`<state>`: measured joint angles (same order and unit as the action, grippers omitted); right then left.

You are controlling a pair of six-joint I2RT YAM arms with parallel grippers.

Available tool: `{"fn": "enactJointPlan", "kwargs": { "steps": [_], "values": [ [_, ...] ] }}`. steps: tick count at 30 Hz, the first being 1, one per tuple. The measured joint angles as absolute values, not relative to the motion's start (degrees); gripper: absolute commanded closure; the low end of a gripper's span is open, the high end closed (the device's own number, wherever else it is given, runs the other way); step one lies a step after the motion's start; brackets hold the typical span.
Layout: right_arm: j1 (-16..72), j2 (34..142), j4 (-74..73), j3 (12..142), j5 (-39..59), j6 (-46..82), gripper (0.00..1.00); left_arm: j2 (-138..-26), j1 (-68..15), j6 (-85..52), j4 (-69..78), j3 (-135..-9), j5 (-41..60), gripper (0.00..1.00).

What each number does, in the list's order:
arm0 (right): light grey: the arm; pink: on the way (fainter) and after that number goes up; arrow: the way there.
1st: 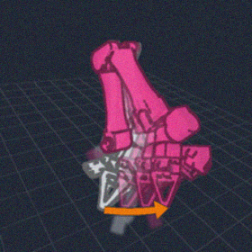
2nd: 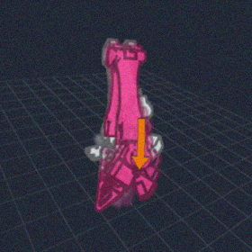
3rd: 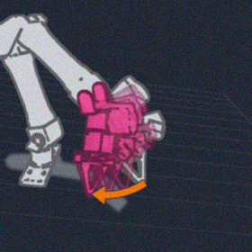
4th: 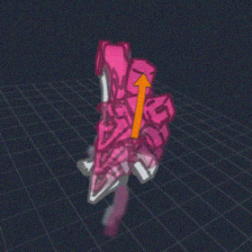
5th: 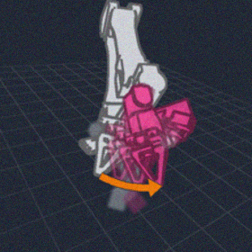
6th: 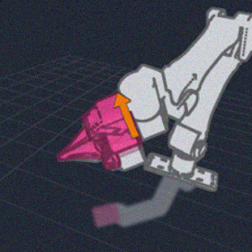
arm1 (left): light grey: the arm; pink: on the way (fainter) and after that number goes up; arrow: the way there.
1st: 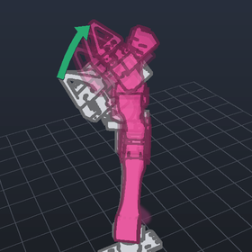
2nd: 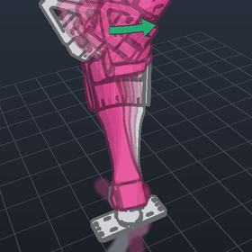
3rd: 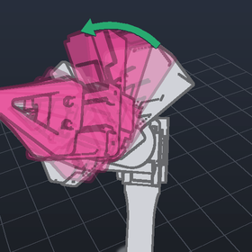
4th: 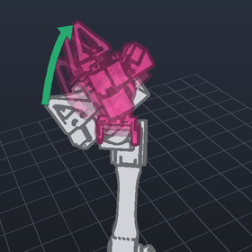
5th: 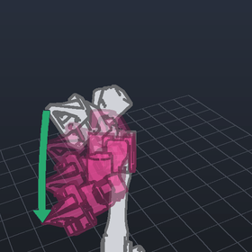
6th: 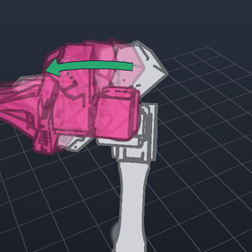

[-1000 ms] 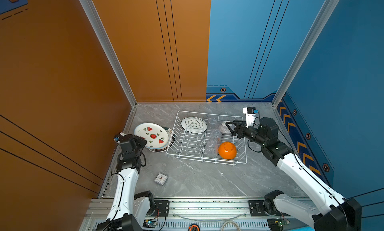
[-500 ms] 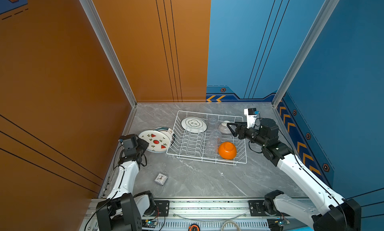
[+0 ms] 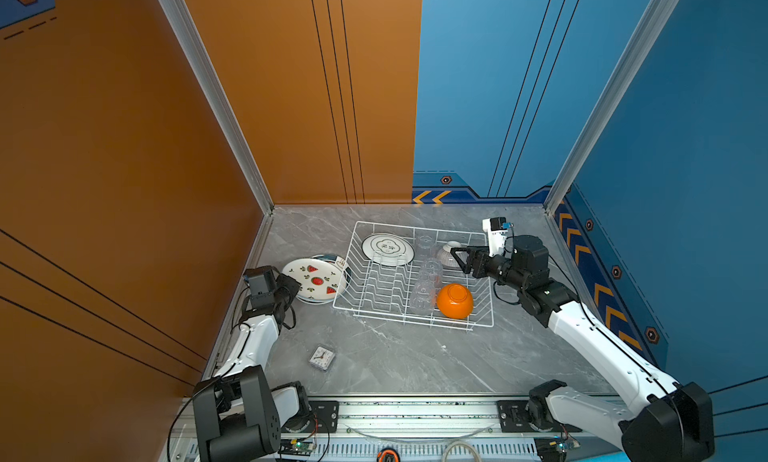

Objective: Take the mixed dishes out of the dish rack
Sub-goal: 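Lower the watermelon plate onto the stack and open the left gripper, then move the right gripper to the white character-print plate's rim while left gripper rises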

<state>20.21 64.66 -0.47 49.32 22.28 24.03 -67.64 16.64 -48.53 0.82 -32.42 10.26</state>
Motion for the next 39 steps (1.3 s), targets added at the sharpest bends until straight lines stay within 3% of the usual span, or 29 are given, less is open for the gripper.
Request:
{"fn": "enactJointPlan", "kwargs": {
  "steps": [7, 17, 26, 39],
  "values": [
    [20.2, 65.9, -0.5, 49.3, 22.3, 24.1, 0.31, -70.7, 15.0, -46.8, -0.5, -35.2, 11.9, 0.00],
    [20.4, 67.7, 0.9, 49.4, 22.1, 24.0, 0.31, -74.5, 12.0, -44.8, -4.8, -38.0, 12.1, 0.02],
    [23.9, 70.0, 9.1, 54.1, 16.1, 20.2, 0.30, -79.6, 9.8, -41.6, -14.4, -45.8, 11.5, 0.02],
    [27.3, 73.8, 17.5, 58.0, 12.2, 14.9, 0.28, -84.3, 5.3, -38.3, -27.4, -55.1, 2.3, 0.02]
  ]
}}
